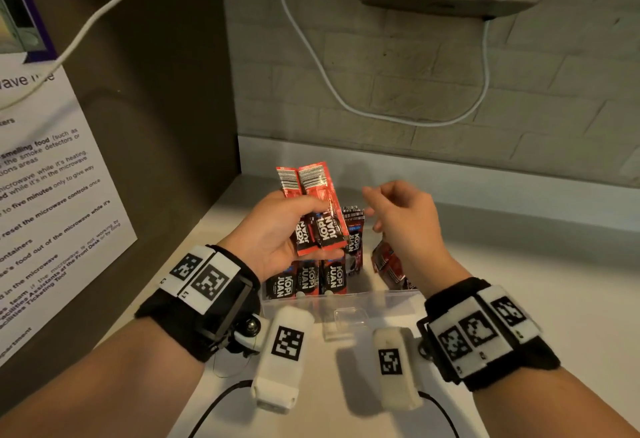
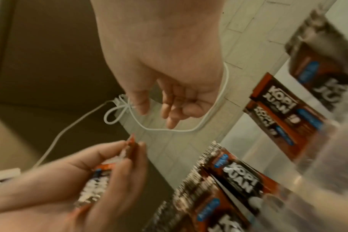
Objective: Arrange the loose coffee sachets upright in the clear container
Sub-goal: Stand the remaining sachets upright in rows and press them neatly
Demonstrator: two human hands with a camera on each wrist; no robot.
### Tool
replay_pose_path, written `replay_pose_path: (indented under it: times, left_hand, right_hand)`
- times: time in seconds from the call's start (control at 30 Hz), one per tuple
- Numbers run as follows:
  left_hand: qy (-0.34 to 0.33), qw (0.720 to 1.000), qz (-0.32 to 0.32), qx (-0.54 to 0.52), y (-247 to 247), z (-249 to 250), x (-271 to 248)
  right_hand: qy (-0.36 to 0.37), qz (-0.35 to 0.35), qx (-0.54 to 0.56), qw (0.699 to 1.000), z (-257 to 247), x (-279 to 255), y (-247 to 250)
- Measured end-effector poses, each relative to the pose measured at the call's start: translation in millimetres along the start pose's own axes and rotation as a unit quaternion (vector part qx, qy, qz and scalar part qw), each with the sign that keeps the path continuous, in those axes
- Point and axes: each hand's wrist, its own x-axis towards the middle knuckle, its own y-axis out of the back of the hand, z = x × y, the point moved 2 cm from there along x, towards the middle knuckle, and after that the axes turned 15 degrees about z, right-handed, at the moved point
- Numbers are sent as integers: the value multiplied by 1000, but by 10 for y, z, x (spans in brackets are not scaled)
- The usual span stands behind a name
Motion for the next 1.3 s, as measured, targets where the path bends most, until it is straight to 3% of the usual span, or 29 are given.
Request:
replay_pose_path:
  times: [0.1, 0.2, 0.43, 0.63, 0.8, 0.9, 1.0, 1.13, 1.3]
  left_hand:
    - [-15, 1000, -23, -3, -56, -16, -23]
    - [-33, 999, -35, -12, -91, -16, -49]
    - [-5, 999, 3, -38, -45, -3, 38]
    - [-7, 998, -18, -66, -48, -25, 37]
    - [-51, 995, 7, -81, -1, -22, 97]
    - [-63, 996, 11, -57, -15, -48, 92]
    - [-52, 997, 33, -54, -1, -46, 84]
    - [-41, 994, 67, -70, 64, 1, 91]
    - [-35, 994, 69, -72, 29, -9, 63]
  right_hand:
    - [22, -102, 23, 994, -236, -124, 41]
    - [55, -142, -15, 988, -292, -169, 51]
    - [72, -47, 99, 991, -299, -131, 103]
    - [129, -61, 109, 984, -223, -165, 69]
    - [19, -72, 124, 989, -171, -190, 36]
    - [-14, -121, 83, 989, -205, -227, 17]
    - [-25, -77, 57, 995, -179, -138, 97]
    - [-21, 29, -88, 995, 53, 112, 210]
    - [-96, -45, -218, 970, 368, 111, -23]
